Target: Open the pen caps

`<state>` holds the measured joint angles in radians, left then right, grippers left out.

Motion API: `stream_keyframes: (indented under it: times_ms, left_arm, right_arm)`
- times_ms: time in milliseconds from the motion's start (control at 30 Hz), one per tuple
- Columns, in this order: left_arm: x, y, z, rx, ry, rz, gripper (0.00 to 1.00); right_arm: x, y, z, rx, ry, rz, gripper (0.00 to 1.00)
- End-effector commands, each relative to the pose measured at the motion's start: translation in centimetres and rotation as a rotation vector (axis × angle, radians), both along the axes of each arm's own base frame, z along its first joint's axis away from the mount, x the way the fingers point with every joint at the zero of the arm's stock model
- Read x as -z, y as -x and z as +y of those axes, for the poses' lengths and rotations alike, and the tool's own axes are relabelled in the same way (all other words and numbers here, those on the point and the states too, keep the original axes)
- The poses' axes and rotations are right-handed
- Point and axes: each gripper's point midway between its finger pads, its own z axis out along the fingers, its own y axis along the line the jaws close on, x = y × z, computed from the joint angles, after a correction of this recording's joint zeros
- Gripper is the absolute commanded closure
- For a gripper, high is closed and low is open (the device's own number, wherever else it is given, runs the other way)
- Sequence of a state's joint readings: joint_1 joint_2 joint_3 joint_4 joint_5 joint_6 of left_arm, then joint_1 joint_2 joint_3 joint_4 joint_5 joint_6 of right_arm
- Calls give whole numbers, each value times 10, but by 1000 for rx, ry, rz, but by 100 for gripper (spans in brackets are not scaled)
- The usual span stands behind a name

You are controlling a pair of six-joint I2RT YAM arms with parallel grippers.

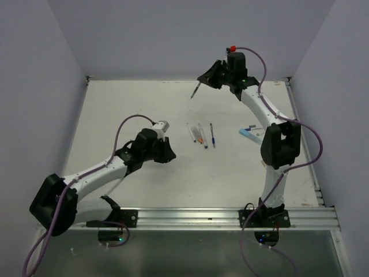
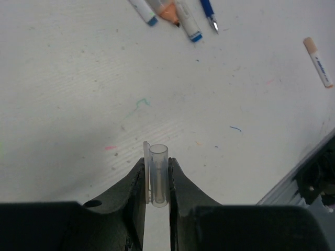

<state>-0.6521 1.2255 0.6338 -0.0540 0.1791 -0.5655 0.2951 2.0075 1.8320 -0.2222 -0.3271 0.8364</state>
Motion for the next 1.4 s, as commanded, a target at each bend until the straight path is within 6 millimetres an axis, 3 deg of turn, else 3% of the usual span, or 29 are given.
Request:
stream_keyframes:
  times_ms: [0,200,267,333,500,733,1133,1367]
  left_arm:
    - [-21,-30,33,-202,-117,-79,100]
    - [-33,-66,80,-390,-189,-56,100]
    - [-27,-76,109,-488,-213,-18,100]
    - [-22,-81,139,-583,-236,9,100]
    - [-9,-82,180,-696,-260,48,100]
    - [11,-88,191,-748,-285,113,100]
    - [59,-85,208,-839,-328,234,100]
    - [75,-85,208,-844,-310,268,100]
  right_arm:
    - [26,35,-3,-91,173,78,100]
    - [94,79,-41,-218,278,212,100]
    - [117,85,-56,-227,301,267,100]
    - [134,92,-67,-240,333,298,100]
    - [169,103,-88,-245,415,349,100]
    - [206,111,-93,-276,418,409,100]
    - [231,105,-89,-293,402,429,98]
    - [232,102,-87,-288,390,421,81]
